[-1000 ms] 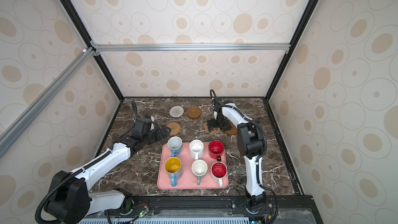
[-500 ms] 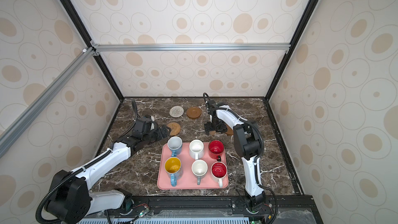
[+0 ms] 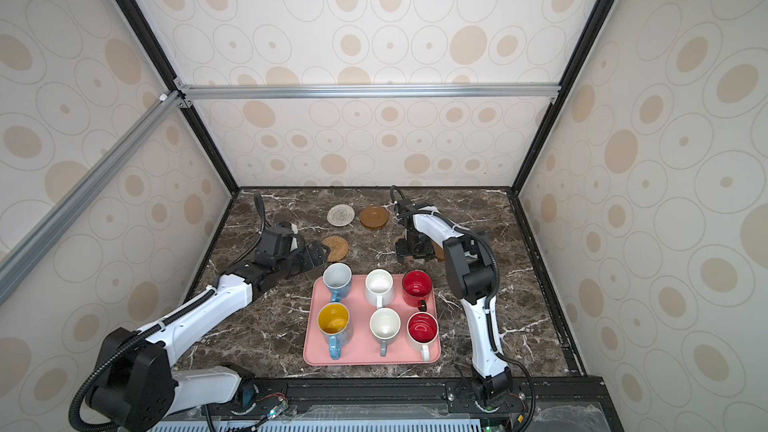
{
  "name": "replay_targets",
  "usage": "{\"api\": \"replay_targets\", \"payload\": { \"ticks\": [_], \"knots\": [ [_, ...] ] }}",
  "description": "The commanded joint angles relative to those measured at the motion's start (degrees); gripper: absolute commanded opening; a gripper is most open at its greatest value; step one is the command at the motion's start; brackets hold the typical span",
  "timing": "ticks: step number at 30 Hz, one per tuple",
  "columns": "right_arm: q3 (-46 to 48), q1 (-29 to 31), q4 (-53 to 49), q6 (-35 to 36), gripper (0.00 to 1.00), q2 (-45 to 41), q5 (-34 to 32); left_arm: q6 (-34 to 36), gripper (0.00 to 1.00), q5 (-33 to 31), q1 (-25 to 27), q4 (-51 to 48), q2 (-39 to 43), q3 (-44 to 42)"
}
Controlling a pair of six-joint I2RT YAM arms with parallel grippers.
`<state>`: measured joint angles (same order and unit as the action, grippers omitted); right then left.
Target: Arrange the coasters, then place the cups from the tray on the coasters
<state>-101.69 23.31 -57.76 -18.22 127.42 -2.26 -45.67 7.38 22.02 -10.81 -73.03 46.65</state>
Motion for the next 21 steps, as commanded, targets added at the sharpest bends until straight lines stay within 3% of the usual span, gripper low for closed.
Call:
{"api": "replay_targets", "payload": {
  "ticks": [1,21],
  "knots": [
    [-1.3,0.7,-0.4,-2.1,0.76,1.5,-2.8,-0.5,1.00,-0.7,0.5,0.2,0.6,2.1],
    [-8.1,0.6,1.4,-7.3,0.65,7.8,-7.6,-1.2,1.00,-1.6,0.5,-0.1,2.9,0.5]
  ]
}}
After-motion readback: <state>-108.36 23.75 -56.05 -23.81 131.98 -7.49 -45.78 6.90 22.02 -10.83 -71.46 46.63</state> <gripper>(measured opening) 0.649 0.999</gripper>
